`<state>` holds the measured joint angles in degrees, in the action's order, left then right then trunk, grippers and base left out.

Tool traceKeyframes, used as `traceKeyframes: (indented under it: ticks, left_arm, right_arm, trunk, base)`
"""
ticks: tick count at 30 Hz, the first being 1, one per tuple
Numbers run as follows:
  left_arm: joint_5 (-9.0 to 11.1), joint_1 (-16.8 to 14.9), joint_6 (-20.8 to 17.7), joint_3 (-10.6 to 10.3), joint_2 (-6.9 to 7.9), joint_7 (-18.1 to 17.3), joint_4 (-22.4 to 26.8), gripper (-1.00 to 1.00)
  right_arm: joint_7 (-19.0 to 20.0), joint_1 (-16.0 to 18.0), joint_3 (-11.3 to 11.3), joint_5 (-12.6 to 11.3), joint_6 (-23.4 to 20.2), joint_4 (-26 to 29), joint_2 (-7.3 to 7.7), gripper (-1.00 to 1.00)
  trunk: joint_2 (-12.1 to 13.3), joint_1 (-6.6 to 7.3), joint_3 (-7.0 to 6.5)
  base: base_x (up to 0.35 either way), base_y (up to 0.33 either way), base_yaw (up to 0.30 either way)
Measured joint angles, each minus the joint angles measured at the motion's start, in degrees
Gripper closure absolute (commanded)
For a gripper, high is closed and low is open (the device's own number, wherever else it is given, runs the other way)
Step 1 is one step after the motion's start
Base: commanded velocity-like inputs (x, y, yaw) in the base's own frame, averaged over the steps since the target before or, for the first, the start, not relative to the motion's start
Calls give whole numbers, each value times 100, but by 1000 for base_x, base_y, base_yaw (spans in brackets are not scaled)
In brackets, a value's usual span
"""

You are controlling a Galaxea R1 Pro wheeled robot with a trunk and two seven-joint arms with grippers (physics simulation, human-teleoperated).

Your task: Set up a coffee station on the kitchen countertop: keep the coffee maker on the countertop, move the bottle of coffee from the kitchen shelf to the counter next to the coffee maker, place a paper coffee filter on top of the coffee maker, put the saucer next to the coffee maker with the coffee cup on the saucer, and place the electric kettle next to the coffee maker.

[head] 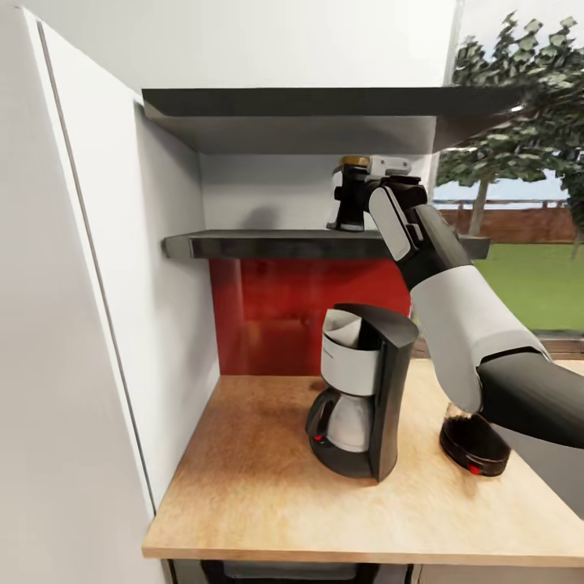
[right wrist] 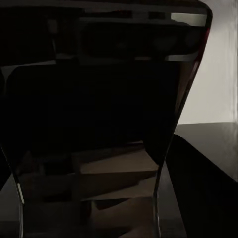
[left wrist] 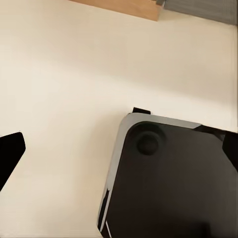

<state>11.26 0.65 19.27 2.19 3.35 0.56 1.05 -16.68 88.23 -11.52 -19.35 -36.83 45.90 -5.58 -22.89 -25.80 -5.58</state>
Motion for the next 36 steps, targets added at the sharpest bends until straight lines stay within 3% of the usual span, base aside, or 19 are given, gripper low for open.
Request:
traceKeyframes:
  ticks: [11,36]
  left_arm:
    - [-1,0,0,0,0,0,0,-100]
    - [-2,-2,1,8,0,0,7,-100]
  right_arm:
    - [0,-9,0,0,-16,0,10,100]
    - [-1,-28,0,12,-18,-31,38,100]
  trunk:
    - [0,0,-1]
    - [0,2,-1]
  base:
    - [-277,-178,-26]
    - [-242,-160,-284]
